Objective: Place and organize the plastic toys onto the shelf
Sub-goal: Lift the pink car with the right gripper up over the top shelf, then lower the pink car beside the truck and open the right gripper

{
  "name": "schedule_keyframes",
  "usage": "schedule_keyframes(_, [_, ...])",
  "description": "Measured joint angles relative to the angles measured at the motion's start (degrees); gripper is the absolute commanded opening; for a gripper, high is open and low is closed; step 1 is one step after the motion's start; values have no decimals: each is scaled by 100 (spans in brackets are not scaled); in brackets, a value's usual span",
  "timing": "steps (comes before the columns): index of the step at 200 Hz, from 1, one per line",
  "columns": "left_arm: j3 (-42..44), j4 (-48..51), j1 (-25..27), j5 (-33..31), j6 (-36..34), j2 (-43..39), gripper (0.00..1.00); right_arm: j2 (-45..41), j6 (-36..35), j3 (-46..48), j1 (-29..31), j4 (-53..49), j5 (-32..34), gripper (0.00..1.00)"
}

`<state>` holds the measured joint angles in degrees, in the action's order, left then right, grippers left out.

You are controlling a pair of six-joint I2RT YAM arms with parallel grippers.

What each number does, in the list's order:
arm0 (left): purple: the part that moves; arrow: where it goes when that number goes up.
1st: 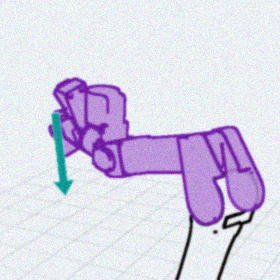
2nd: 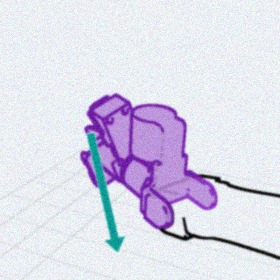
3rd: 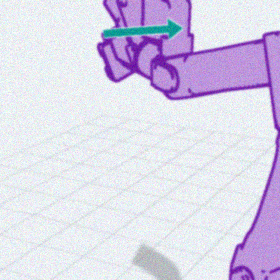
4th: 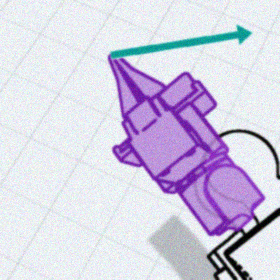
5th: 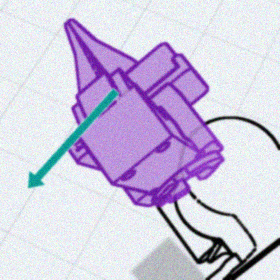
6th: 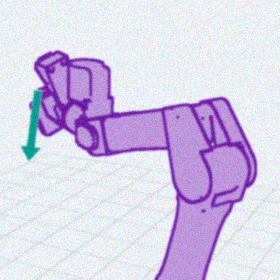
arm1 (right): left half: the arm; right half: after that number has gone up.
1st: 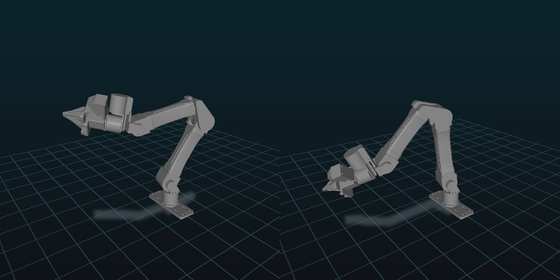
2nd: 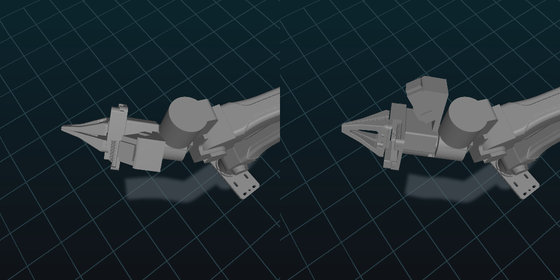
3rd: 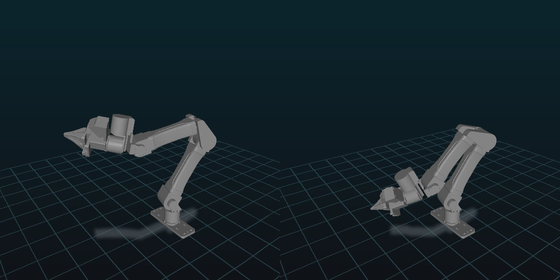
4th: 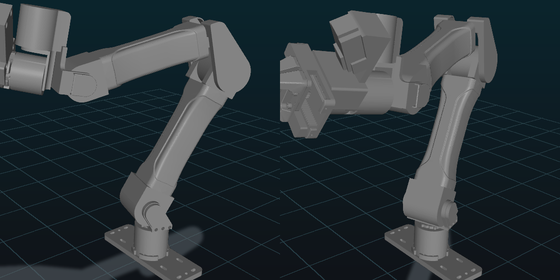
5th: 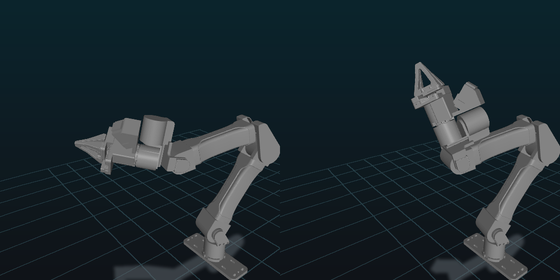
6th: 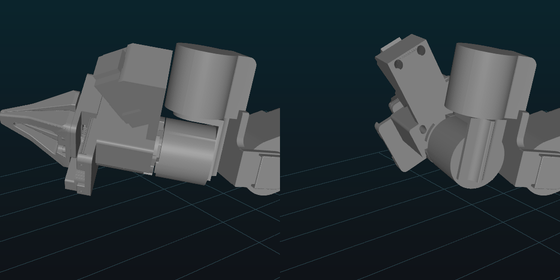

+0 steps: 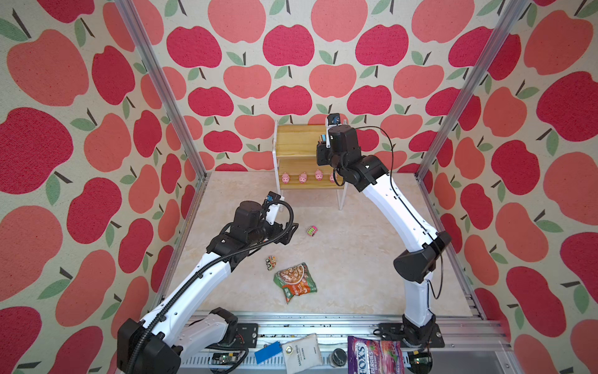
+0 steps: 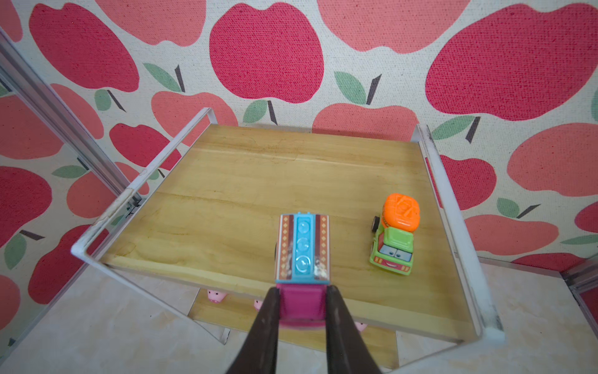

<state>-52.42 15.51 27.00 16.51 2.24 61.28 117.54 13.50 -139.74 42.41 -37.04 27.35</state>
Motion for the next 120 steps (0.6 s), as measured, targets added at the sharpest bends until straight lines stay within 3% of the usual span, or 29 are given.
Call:
schedule_keyframes(45, [0, 0, 0, 50, 33, 0, 99, 739, 2, -922, -142, -275, 68, 23])
schedule_keyframes(120, [0, 0, -7, 94, 90, 0, 99, 855, 7, -1005, -343, -463, 68, 23])
